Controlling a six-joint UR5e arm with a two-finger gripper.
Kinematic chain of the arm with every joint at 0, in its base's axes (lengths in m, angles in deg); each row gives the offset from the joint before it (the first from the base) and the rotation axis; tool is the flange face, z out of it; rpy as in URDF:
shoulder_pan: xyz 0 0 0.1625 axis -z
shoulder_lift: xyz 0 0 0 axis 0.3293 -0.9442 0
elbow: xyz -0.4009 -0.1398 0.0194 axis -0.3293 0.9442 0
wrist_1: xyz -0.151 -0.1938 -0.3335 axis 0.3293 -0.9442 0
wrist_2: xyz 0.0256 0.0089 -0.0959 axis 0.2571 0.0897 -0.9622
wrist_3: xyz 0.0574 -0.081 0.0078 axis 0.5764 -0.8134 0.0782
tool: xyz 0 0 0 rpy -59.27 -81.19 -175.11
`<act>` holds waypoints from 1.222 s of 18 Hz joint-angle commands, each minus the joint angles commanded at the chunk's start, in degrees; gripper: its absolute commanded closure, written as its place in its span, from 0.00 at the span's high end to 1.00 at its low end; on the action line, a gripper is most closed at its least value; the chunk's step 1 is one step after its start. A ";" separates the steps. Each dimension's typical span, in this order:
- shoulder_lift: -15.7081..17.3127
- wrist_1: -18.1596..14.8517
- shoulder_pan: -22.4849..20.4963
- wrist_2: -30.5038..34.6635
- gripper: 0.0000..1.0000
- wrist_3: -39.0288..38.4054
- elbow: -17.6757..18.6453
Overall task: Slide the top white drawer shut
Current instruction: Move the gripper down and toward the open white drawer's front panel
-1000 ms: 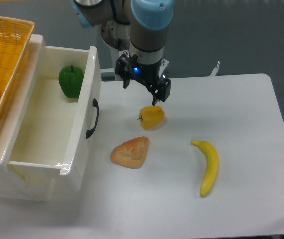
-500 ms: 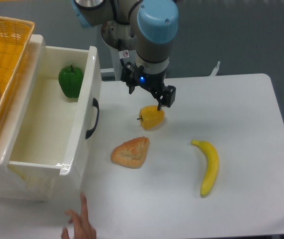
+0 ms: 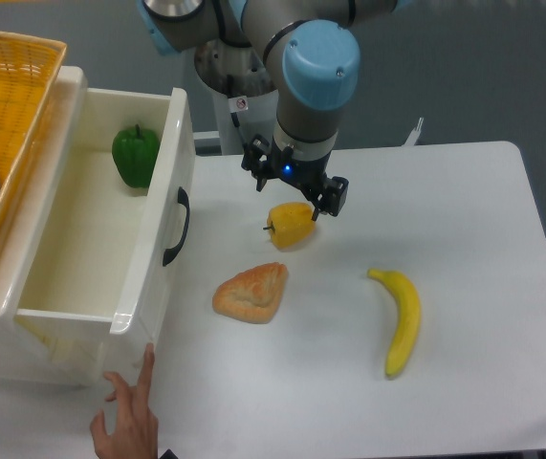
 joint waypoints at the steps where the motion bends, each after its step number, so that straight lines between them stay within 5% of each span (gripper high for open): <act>1: 0.00 2.02 0.26 0.09 1.00 -1.58 0.53; 4: -0.70 5.03 0.70 0.00 1.00 -6.07 1.67; 15: -2.46 5.29 2.29 -0.09 1.00 -7.74 1.50; 22: -4.83 9.34 4.66 -0.09 1.00 -16.80 1.67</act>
